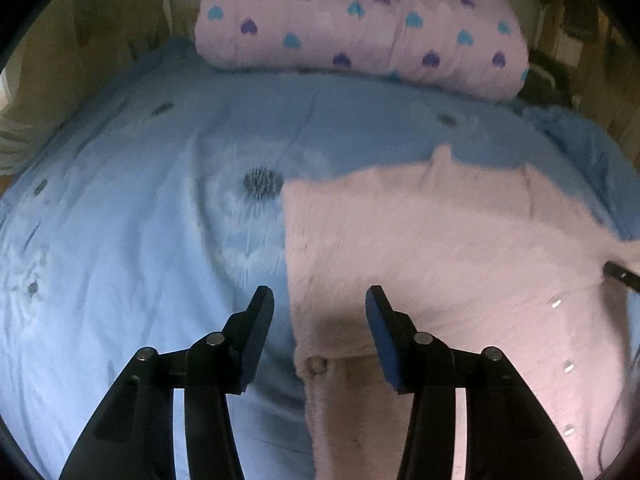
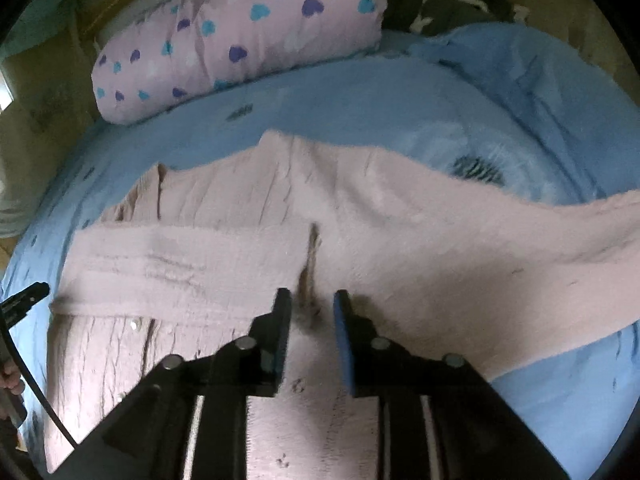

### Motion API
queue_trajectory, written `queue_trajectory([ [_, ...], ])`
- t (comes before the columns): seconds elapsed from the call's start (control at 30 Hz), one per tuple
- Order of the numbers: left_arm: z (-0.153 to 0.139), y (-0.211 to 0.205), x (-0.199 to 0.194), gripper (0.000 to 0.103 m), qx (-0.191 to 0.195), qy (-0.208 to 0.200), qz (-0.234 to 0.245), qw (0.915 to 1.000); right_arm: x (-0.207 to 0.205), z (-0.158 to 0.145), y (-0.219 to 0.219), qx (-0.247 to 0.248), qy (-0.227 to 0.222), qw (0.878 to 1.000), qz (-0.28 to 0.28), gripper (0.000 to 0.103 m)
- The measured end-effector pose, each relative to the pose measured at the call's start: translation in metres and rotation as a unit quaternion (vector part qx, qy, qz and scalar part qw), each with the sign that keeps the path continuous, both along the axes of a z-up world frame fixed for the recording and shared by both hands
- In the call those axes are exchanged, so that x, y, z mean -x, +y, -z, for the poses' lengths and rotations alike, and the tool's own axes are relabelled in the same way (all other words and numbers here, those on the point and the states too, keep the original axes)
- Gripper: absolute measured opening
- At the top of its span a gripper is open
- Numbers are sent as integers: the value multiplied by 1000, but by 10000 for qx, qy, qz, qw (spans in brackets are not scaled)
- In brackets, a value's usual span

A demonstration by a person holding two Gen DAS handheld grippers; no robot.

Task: Fold small clothes
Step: 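Open the left tool to release the sleeve and withdraw, then reach the right tool to the other sleeve cuff and close on it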

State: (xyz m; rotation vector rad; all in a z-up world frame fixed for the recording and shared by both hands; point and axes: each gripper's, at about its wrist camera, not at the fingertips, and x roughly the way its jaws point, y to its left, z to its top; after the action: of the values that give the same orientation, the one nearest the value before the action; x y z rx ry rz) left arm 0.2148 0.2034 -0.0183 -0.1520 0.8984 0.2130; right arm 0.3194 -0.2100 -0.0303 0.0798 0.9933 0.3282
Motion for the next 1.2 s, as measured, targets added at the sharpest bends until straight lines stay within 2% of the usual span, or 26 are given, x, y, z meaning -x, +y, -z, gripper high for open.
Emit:
queue_trajectory([
  [0.03, -9, -2, 2, 42, 47, -138, -9, 9999, 0, -5, -4, 2, -85, 10000, 26, 34],
  [0.17, -33, -9, 9, 43, 102, -516, 27, 9986, 3, -22, -18, 24, -279, 9995, 133, 40],
  [0.23, -43, -15, 14, 43, 60, -660, 69, 9978, 2, -25, -31, -309, -42, 9991, 295, 40],
  [0.33, -59, -28, 22, 44, 54, -810, 233, 9964, 5, -31, -48, -806, 85, 9957, 442, 40],
  [0.43, -72, -40, 34, 48, -23, -1030, 334, 9941, 12, -42, -62, -844, -80, 9952, 498, 40],
  [0.57, -84, -54, 48, 53, -346, -1503, 245, 9877, 25, -59, -84, -1211, -314, 9912, 434, 41],
  [0.63, -85, -58, 51, 54, -391, -1543, 173, 9871, 31, -65, -94, -1298, -434, 9895, 462, 49],
  [0.77, -80, -64, 54, 54, -133, -1429, 82, 9896, 42, -74, -131, -1581, -699, 9829, 635, 54],
  [0.9, -81, -73, 60, 54, -19, -1533, 105, 9881, 43, -76, -184, -1670, -1024, 9767, 882, 55],
  [0.97, -82, -78, 63, 54, -83, -1574, 126, 9874, 46, -76, -225, -1894, -1284, 9672, 1102, 56],
  [1.0, -82, -80, 63, 54, -108, -1584, 144, 9872, 48, -75, -244, -2134, -1436, 9594, 1159, 61],
  [1.03, -82, -82, 62, 54, -142, -1579, 169, 9872, 51, -74, -265, -2419, -1586, 9492, 1240, 70],
  [1.07, -81, -84, 61, 54, -163, -1572, 173, 9873, 53, -72, -286, -2647, -1677, 9395, 1386, 73],
  [1.17, -80, -87, 58, 54, -176, -1543, 184, 9877, 63, -55, -355, -3305, -1789, 9024, 2109, 77],
  [1.2, -79, -88, 56, 54, -167, -1512, 173, 9882, 65, -50, -371, -3354, -1778, 8952, 2335, 77],
])
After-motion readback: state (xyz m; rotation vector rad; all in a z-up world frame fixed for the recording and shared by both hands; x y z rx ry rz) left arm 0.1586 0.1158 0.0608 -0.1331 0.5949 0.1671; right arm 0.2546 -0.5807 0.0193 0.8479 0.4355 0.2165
